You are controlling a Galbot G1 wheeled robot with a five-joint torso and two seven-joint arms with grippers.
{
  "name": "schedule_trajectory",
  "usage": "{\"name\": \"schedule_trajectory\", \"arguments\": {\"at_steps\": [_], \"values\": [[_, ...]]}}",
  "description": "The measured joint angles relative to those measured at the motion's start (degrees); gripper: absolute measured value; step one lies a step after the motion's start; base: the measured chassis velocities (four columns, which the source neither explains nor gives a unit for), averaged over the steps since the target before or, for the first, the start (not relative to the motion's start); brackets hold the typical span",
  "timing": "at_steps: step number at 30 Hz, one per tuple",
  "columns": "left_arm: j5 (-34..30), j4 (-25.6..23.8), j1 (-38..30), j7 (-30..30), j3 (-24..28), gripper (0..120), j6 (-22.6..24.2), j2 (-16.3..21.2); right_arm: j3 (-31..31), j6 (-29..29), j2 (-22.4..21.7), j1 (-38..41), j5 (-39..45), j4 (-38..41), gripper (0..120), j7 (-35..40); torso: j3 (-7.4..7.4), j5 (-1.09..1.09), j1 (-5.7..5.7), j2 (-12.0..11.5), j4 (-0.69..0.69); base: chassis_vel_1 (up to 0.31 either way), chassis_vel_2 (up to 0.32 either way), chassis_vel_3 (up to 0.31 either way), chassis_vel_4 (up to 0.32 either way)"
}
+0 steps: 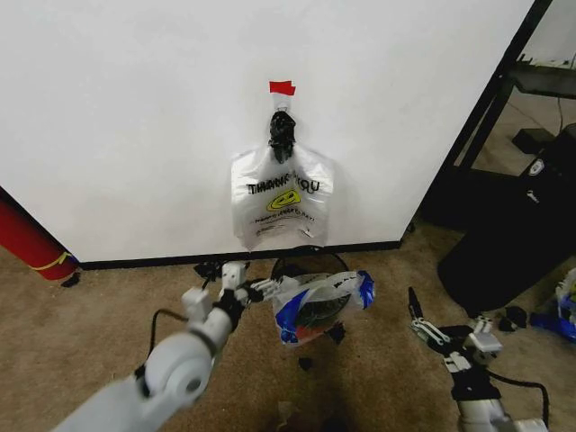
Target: Pick up the garbage bag from the wall and place it over the trash bin.
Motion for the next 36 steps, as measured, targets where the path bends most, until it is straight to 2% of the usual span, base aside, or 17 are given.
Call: {"name": "schedule_trajectory", "arguments": {"at_steps": [2,3,6,7,9,14,22,26,30,32,33,36], "values": [[-1.63,3.44,-5.66,0.33,5.02,100,0.88,-0.7,0.35,1.27,1.0,-1.08,0.06,-0.01,100,-0.02,0.0,-0.01,0.0,0.0,0.01,0.0,0.0,0.0,0.0],[-1.63,3.44,-5.66,0.33,5.02,100,0.88,-0.7,0.35,1.27,1.0,-1.08,0.06,-0.01,100,-0.02,0.0,-0.01,0.0,0.0,0.01,0.0,0.0,0.0,0.0],[-3.8,7.46,-11.93,0.94,10.98,100,3.49,-1.61,0.74,1.87,1.8,-1.61,0.41,-0.13,100,0.12,0.0,0.01,0.0,0.0,0.0,0.0,0.0,0.0,0.0],[-3.8,7.46,-11.93,0.94,10.98,100,3.49,-1.61,0.74,1.87,1.8,-1.61,0.41,-0.13,100,0.12,0.0,0.01,0.0,0.0,0.0,0.0,0.0,0.0,0.0],[-6.16,10.6,-16.43,0.17,14.0,100,8.46,-3.29,1.0,1.97,2.31,-2.07,0.53,0.52,100,0.3,0.0,0.02,0.0,0.0,0.01,0.0,0.0,0.0,0.0],[-6.32,14.0,-19.46,-0.33,15.62,100,10.47,-5.0,1.01,1.99,2.44,-2.47,0.75,1.56,100,0.31,0.0,0.01,0.0,0.0,0.01,0.0,0.0,0.0,0.0],[-4.08,20.96,-24.08,1.1,18.25,100,10.41,-7.13,0.75,1.81,2.35,-2.37,1.37,1.63,100,0.26,0.0,0.01,0.0,0.0,0.01,0.0,0.0,0.0,0.0],[-4.06,22.08,-24.86,1.58,18.77,99,10.41,-7.43,0.74,1.79,2.3,-2.35,1.49,1.46,100,0.25,0.0,0.01,0.0,0.0,0.01,0.0,0.0,0.0,0.0],[-6.15,25.18,-27.32,2.66,20.0,83,12.21,-8.59,0.74,1.5,2.27,-2.05,1.75,1.31,100,0.25,0.0,0.01,0.0,0.0,0.01,0.0,0.0,0.0,0.0],[-9.71,25.88,-27.98,2.4,19.92,73,13.92,-9.08,0.74,1.31,2.31,-1.91,1.75,1.32,100,0.3,0.0,0.0,0.0,0.0,0.0,0.0,0.0,0.0,0.0],[-9.71,25.88,-27.98,2.4,19.92,73,13.92,-9.08,0.74,1.31,2.31,-1.91,1.75,1.32,100,0.3,0.0,0.0,0.0,0.0,0.0,0.0,0.0,0.0,0.0],[-11.66,26.14,-28.2,1.97,19.88,59,14.66,-9.07,0.81,1.2,2.32,-1.87,1.76,1.33,100,0.41,0.0,0.0,0.0,0.0,0.01,0.0,0.0,0.0,0.0]]}}
